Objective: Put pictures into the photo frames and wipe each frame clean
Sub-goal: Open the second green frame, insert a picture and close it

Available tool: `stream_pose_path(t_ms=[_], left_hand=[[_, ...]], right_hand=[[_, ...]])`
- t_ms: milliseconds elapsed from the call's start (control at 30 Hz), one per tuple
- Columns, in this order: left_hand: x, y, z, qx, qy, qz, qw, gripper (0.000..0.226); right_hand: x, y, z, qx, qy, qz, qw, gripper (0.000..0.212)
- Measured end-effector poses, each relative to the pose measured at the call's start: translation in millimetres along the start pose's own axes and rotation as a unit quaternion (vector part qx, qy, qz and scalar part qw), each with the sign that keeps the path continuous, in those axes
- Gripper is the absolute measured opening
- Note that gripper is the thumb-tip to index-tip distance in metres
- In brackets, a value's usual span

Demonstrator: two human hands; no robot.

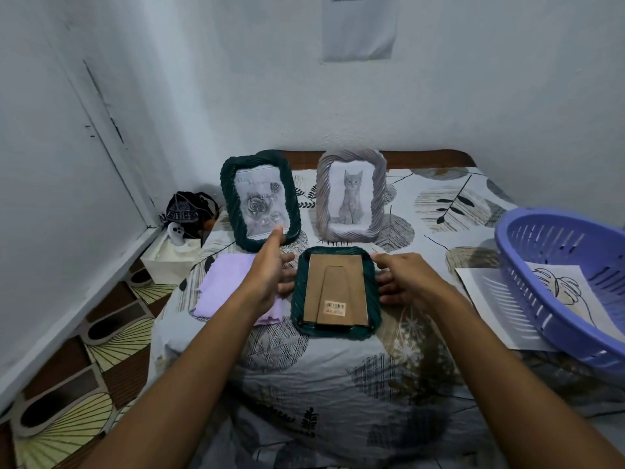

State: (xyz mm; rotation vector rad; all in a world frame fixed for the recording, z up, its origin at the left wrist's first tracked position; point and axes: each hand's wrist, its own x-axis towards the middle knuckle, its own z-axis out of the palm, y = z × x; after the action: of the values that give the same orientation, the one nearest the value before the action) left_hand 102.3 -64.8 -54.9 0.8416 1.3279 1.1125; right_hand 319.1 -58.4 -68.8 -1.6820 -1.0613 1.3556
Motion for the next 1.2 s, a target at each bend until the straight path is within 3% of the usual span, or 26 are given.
stream_pose_path(t_ms=[133, 267, 400, 567, 667, 733, 933, 1200], left_hand=[[2.0, 1.3, -5.7, 0.037, 0.005, 0.006, 0.999, 0.051], [2.6, -1.4, -4.5, 0.098, 0.015, 0.063, 0.993, 0.047], [-5.9, -4.1, 5.2, 0.089, -0.046, 0.013, 0.995, 0.046], [-9.2, -6.8, 9.5, 0.045, -0.05, -0.007, 0.998, 0.051], [-7.7, -4.0, 5.0, 0.015, -0.052, -0.014, 0.998, 0.049], [-8.0, -0.2, 2.6, 0.003, -0.058, -0.013, 0.998, 0.044], [3.0, -5.3, -4.9, 0.065, 0.019, 0.061, 0.996, 0.028], [0.5, -4.2, 0.8, 0.037, 0.001, 0.021, 0.999, 0.02]], right_hand=[[-1.3, 0.1, 6.2, -0.015, 0.0, -0.012, 1.0, 0.029], [0.2, -1.1, 11.0, -0.061, 0.055, -0.099, 0.992, 0.016], [-6.0, -7.6, 24.9, -0.051, -0.02, -0.057, 0.997, 0.011], [-5.9, -8.2, 38.7, -0.031, -0.063, -0.03, 0.997, 0.005], [-0.3, -6.1, 39.9, -0.007, -0.071, -0.017, 0.997, 0.033], [2.7, -5.1, 39.9, 0.019, -0.077, 0.002, 0.997, 0.037], [9.3, -4.4, 33.2, 0.074, -0.107, 0.069, 0.989, 0.027], [5.3, -5.0, 24.9, 0.127, -0.146, 0.1, 0.976, 0.02]])
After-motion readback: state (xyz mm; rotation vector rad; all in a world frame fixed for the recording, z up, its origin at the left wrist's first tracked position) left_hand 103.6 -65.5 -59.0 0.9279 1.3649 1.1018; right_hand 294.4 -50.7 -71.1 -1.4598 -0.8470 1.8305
